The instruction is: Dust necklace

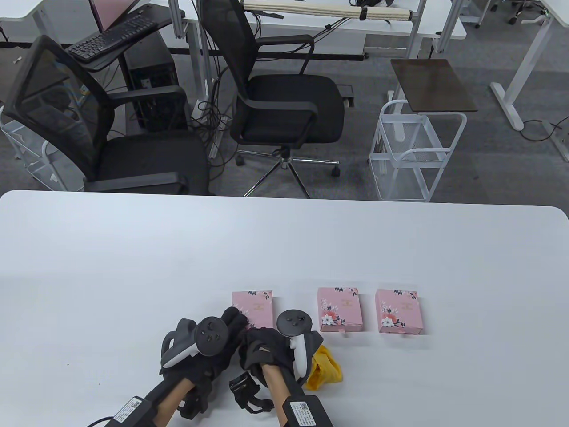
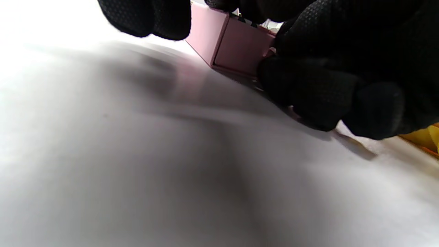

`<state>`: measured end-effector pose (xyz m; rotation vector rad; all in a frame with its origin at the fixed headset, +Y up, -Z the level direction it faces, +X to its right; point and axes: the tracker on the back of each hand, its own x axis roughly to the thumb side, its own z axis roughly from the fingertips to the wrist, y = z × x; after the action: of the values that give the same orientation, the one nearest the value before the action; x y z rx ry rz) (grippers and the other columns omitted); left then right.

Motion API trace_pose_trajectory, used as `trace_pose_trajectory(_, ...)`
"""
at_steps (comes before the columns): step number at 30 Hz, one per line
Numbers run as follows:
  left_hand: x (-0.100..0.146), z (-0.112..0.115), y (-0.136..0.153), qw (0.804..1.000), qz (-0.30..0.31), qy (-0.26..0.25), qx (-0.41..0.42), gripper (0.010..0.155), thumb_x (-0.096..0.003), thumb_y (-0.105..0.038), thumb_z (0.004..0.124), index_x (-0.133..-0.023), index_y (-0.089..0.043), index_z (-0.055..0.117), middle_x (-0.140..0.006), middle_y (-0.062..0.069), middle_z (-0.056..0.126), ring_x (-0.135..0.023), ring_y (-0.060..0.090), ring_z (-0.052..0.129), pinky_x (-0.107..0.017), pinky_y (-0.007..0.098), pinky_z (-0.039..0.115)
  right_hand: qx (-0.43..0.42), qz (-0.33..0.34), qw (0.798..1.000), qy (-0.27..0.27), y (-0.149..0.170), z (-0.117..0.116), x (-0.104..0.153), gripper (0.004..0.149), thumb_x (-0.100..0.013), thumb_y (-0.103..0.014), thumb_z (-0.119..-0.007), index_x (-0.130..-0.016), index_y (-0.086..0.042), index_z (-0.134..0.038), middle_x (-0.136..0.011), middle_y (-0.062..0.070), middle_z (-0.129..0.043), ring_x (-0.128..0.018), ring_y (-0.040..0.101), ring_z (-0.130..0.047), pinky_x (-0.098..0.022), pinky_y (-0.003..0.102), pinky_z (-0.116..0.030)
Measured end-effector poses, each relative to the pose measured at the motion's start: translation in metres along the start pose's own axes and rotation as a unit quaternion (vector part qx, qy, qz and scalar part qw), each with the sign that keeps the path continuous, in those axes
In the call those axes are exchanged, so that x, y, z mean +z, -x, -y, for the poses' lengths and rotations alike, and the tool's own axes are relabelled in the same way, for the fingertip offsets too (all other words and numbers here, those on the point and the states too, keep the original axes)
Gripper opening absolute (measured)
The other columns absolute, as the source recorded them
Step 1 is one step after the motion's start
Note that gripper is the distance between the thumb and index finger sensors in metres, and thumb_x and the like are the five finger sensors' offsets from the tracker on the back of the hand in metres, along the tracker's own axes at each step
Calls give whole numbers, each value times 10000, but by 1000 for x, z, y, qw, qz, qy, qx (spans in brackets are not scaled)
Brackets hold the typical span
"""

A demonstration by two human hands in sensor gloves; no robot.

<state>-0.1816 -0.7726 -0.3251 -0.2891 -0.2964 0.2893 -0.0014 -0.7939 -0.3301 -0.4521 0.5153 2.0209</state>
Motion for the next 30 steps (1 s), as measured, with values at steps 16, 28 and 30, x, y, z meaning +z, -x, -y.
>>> trace_pose_trajectory(16,0,-1,0,1000,-7,4,-6,550,-629,-439,567,-1151,-353,418,-1257,-82,308,-1021,360,579,-732,544,596,4,-8,1000,-7,10,2,13,379,-672,-296,-735,-885,12,-793,-633,132,-989,-392,261,-1046,-310,368,-897)
trace_pose_trajectory(28,-1,-2,1,1000,-9,8,-7,545,-632,-431,560,-1151,-356,413,-1258,-83,300,-1023,363,575,-735,547,591,26,-2,1000,-16,20,2,31,376,-668,-295,-738,-876,12,-801,-632,136,-993,-396,269,-1045,-316,375,-895)
trace_pose_trajectory(30,-1,-2,1,1000,-9,8,-5,544,-631,-432,561,-1150,-357,415,-1258,-86,303,-1020,362,578,-734,546,592,29,-2,999,-22,23,2,34,375,-667,-294,-740,-873,13,-804,-631,137,-995,-392,268,-1047,-316,376,-895)
